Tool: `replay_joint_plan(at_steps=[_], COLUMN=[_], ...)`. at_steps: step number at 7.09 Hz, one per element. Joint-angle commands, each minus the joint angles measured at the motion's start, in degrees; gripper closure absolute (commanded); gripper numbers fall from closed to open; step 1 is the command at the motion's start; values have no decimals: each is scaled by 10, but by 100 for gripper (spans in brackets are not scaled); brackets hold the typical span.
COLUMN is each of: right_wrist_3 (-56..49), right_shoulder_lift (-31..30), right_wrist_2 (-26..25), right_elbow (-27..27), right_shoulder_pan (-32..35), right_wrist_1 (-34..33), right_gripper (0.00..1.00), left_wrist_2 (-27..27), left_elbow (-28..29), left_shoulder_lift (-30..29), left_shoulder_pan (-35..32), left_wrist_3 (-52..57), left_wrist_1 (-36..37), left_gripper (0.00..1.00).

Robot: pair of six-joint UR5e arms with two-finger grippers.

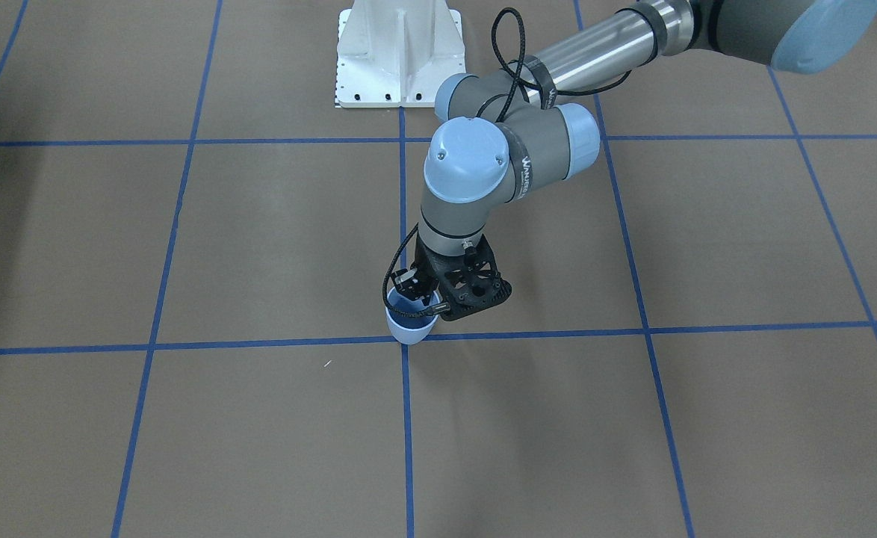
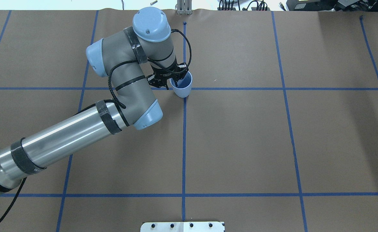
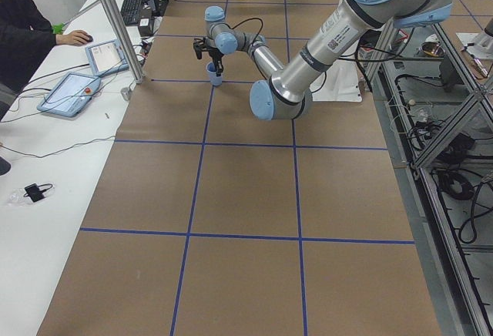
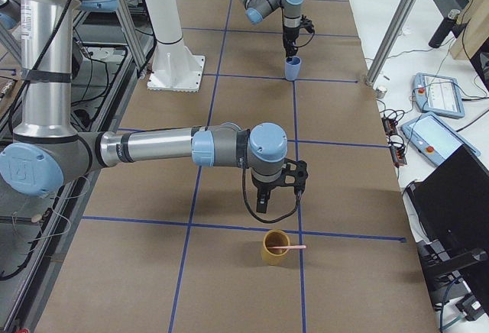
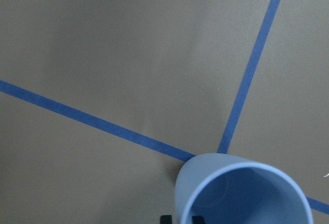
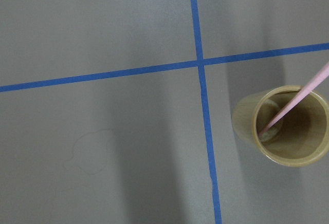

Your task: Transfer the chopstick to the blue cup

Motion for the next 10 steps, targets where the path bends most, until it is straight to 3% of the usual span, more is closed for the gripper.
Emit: replay_joint_plan(at_steps=[1, 3, 5, 6, 7, 8, 9, 10], right_wrist_3=[-2, -115, -326, -421, -530, -547, -502, -409], right_shoulder_lift=[2, -3, 22, 48, 112, 127, 125, 122], right_wrist_2=[2, -18, -112, -125, -120, -86, -42, -32], right_elbow=[3, -4, -49, -95, -177, -221, -225, -225], right_shoulder_pan=[0, 1, 0, 16, 50, 71, 78, 85], right_wrist_1=[1, -1, -2, -3, -7, -38, -50, -45], right_gripper=[0, 0, 0, 0, 0, 0, 0, 0], left_wrist_2=[-3, -41, -53, -53, -54, -54, -53, -53], left_elbow=[-106, -207, -271, -277, -280, -281, -281, -281], left_shoulder_lift=[56, 99, 148, 152, 160, 159, 159, 159], left_shoulder_pan=[-7, -57, -78, -84, -85, -86, -87, -90], left_wrist_3=[18, 26, 85, 85, 85, 85, 85, 85], left_wrist_1=[5, 74, 109, 109, 108, 108, 108, 108], left_gripper=[2, 2, 2, 2, 2, 2, 2, 2])
